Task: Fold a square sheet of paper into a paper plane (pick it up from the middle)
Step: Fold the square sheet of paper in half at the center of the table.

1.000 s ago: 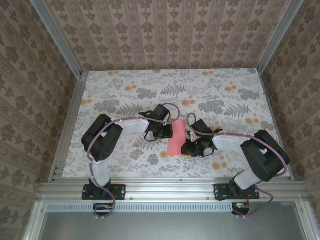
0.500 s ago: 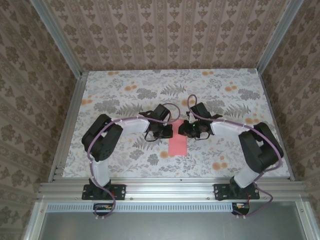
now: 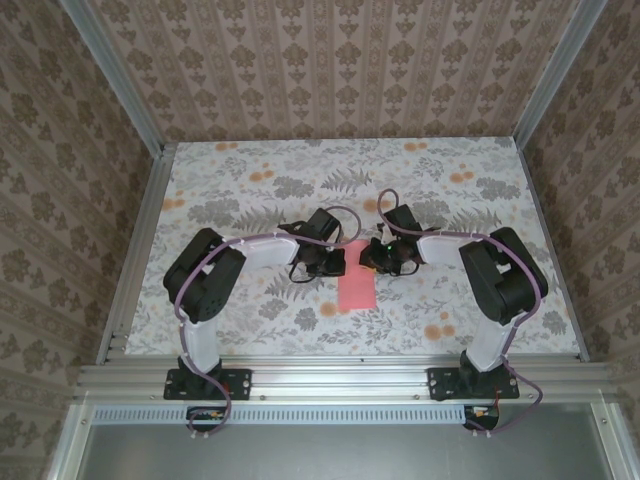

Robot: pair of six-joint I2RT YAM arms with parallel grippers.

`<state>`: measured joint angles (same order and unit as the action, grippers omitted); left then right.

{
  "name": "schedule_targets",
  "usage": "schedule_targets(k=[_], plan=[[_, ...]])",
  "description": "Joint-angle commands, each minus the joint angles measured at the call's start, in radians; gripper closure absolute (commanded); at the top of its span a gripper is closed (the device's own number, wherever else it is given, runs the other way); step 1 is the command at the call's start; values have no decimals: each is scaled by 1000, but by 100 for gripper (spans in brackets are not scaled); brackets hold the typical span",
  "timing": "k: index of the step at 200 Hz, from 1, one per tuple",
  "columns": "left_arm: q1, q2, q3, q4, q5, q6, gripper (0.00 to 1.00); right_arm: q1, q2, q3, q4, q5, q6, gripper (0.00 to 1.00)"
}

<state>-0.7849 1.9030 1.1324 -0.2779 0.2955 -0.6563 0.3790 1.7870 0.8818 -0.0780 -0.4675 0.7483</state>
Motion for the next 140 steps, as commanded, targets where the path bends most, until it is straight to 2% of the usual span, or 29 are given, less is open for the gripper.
schedule_targets(k=[1,19,90,119,140], plan=[[1,38,1,-87,-48,32,90,-11,-30,-6,17,4,23,82],[0,41,4,-90,-47,34,90,-15,-42,14,9,7,15,81],[1,41,12,-105,-52,43,90,-16,75,100,-28,39,-6,81],[1,21,34,-108,-42,44,90,-15,84,63,-38,60,16,81],[1,-17,50,-94,-17,40,89,-3,36,-5,-35,94,71,82]])
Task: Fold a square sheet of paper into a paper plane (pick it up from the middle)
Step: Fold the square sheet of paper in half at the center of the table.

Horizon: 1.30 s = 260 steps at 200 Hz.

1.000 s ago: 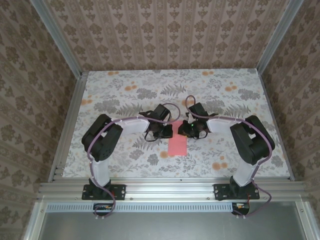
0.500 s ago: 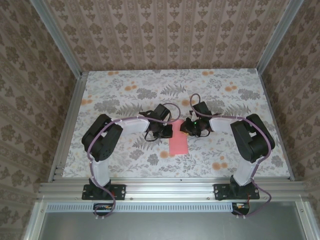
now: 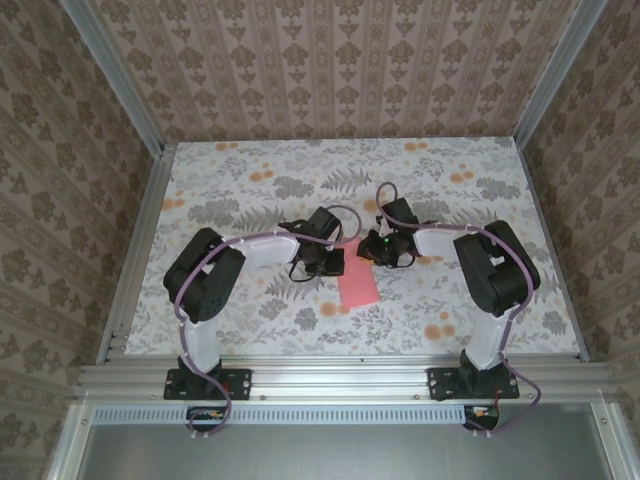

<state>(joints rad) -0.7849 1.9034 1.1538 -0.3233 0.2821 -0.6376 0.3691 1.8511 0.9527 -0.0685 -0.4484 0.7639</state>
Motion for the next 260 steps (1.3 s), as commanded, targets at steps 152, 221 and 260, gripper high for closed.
schedule_targets(k=[152,221,260], plan=[[-51,-181,-195,148,65,-149,82,257,-77,-212,207,497,749,80],[-50,-137,-243,92,-9,-152,88,251,-95,-182,240,439,619,80],[-50,-145,-295,95,-24,-156,90,191,-116,-168,304,264,445,76]])
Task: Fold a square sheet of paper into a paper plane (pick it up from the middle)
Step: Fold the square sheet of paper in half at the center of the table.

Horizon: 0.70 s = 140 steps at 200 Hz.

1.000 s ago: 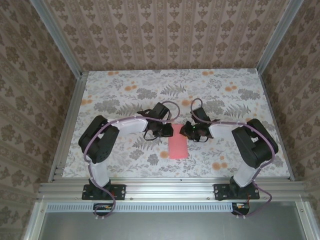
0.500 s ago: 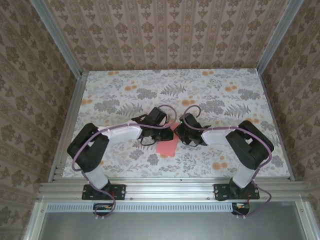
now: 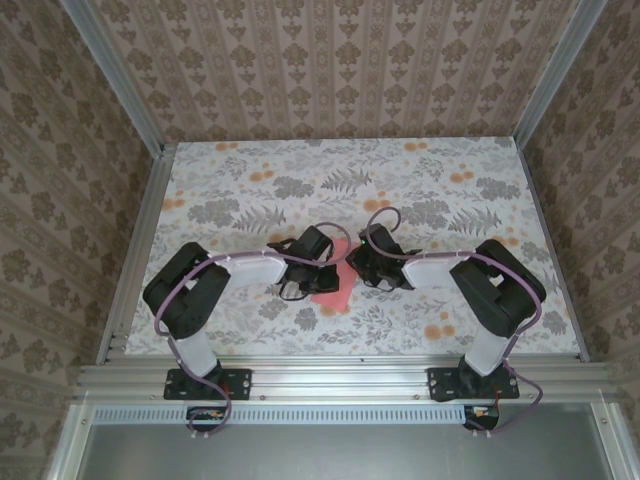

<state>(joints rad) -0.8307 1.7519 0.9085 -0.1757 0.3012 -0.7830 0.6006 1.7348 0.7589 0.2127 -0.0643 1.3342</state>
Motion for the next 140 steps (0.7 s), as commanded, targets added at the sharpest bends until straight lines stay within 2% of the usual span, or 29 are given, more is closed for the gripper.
schedule_targets(k=[1,32,55,90,140], plan=[[-3,6,-51,-53,-44,-11,90,-43,2,26,26,-127,-128,75],[5,8,-67,-50,-47,-4,92,-111,31,33,57,-283,-239,75],[10,8,-73,-52,-44,2,92,-137,62,74,2,-356,-328,75],[15,10,-75,-59,-46,13,92,-153,86,133,-109,-355,-437,75],[19,23,-81,-81,-50,33,92,-181,161,186,-195,-269,-437,75]])
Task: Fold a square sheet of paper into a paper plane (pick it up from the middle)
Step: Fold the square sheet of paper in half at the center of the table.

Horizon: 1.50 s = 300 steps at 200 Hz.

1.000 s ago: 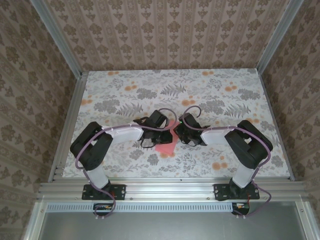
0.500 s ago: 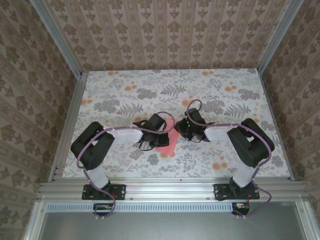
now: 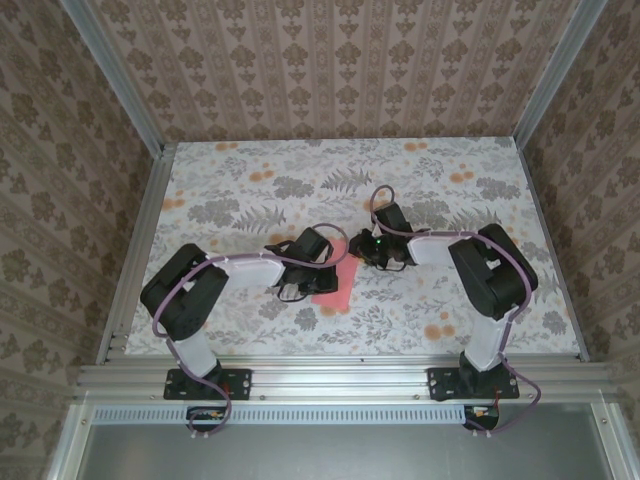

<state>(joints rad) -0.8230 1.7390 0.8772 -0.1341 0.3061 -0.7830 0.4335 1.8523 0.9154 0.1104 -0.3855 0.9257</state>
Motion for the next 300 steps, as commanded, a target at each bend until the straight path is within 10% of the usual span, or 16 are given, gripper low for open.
schedule_targets(k=[1,182,300], plan=[[11,36,-50,-124,-55,34,92,-14,45,29,-95,56,-28,75],[12,47,-7,-147,-61,65,93,44,-106,-65,-75,-52,-52,76],[128,-258,-15,-119,-9,11,74,51,-30,-26,-158,66,-15,78]])
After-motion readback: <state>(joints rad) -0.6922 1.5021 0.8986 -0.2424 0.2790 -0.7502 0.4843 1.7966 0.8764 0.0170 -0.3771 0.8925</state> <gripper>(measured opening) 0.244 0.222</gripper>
